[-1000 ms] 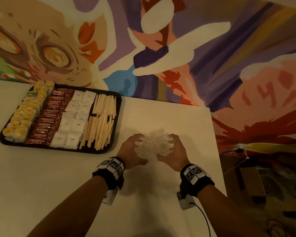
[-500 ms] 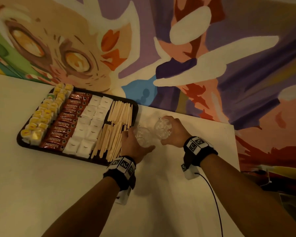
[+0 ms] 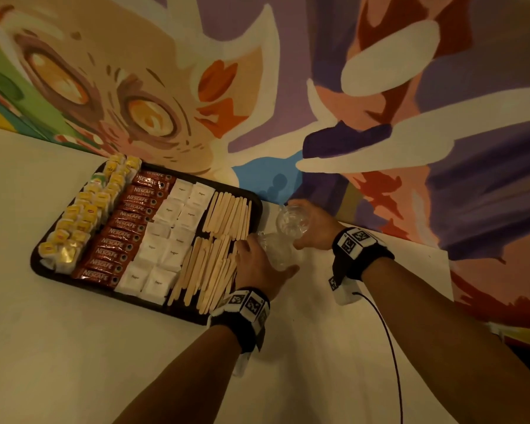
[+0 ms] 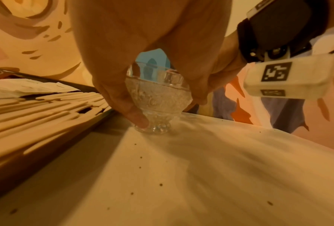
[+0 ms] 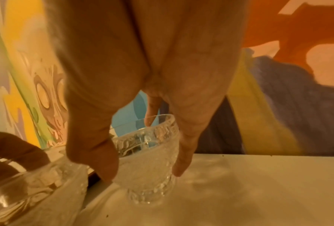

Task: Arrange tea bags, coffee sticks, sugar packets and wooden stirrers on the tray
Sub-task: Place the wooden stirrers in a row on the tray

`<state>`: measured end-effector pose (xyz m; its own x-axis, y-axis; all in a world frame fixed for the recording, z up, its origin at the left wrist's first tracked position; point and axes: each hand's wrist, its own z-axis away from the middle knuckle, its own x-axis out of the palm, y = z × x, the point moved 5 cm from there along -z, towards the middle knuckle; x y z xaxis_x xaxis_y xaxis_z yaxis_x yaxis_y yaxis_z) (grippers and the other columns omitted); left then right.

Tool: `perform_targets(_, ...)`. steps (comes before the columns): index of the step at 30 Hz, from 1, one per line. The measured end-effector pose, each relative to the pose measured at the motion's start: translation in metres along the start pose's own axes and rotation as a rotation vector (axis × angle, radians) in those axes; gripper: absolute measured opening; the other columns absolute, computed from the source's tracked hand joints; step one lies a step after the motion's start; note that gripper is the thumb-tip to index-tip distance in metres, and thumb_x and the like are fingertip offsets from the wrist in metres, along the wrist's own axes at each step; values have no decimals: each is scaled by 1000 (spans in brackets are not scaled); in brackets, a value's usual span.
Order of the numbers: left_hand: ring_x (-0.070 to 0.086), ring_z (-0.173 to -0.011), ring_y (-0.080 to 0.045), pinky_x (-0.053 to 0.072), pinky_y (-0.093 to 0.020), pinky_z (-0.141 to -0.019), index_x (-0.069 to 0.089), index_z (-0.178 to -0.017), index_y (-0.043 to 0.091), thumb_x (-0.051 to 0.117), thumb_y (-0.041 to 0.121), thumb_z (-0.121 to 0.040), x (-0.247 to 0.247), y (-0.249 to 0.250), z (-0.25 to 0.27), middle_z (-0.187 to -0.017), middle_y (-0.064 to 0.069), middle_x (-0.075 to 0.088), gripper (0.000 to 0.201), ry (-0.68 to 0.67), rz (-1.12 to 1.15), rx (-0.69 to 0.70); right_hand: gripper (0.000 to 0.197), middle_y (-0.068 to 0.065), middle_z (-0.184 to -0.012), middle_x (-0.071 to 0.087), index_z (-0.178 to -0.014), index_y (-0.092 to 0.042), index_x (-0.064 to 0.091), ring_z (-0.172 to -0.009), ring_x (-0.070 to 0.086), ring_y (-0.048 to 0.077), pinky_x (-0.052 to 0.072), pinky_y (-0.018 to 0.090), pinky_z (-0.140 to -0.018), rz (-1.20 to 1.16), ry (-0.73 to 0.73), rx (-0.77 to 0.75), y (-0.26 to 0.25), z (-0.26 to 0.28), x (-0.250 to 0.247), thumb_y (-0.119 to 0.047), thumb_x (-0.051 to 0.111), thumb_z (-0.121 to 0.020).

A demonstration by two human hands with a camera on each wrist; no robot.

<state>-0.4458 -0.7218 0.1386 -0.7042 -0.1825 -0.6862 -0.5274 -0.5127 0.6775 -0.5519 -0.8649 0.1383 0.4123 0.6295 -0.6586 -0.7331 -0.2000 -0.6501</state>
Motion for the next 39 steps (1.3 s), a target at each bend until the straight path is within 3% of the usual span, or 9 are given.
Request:
perform_targets(4, 35, -131, -27, 37, -41, -106, 25, -138, 16, 84, 53, -59, -2, 0, -1, -138, -7, 33, 106, -15, -71, -4, 107, 2, -142, 47, -146, -20, 32, -129, 48, 22, 45, 41, -107, -72, 1, -15, -1, -9, -2, -3, 90, -57)
perform_targets(8, 29, -135, -30, 34, -44, -108, 20, -144, 20, 85, 41, -61, -8, -5, -4, -143, -7, 28, 107, -81, -60, 22, 106, 4, -143, 47, -146, -17, 34, -130, 48, 20, 42, 41, -110, -145, 70, -5, 7, -9, -4, -7, 92, -58)
perform_targets(14, 36, -129, -23, 36, -45, -108, 35, -138, 21, 83, 41, -64, -8, -12, -7, -136, 0, 43, 89, -112, -42, 115, 103, 10, -141, 42, -145, -18, 40, -129, 47, 26, 40, 44, -111, -98, 197, 38, 12, -6, -3, -16, 93, -57)
perform_targets(18, 38, -127, -23, 39, -43, -107, 36, -138, 21, 82, 48, -63, -9, -13, -11, -135, -3, 46, 92, -82, -9, 100, 100, 12, -140, 38, -146, -19, 40, -130, 46, 29, 40, 44, -111, -70, 193, 35, 4, -9, -5, -15, 92, -60)
perform_targets(33, 36, -127, -22, 36, -38, -107, 34, -139, 17, 80, 54, -63, -8, -10, -13, -136, -4, 42, 96, -86, -47, 79, 88, 8, -137, 52, -141, -17, 46, -124, 53, 24, 46, 42, -106, -97, 229, 19, -6, -2, -7, -9, 89, -64)
perform_targets(39, 34, -129, -22, 34, -38, -108, 30, -142, 17, 79, 58, -62, -8, -8, -12, -138, -4, 38, 102, -118, -42, 40, 85, 5, -136, 53, -141, -13, 43, -118, 53, 17, 42, 25, -95, -164, 215, 38, -10, 1, -7, -1, 85, -69)
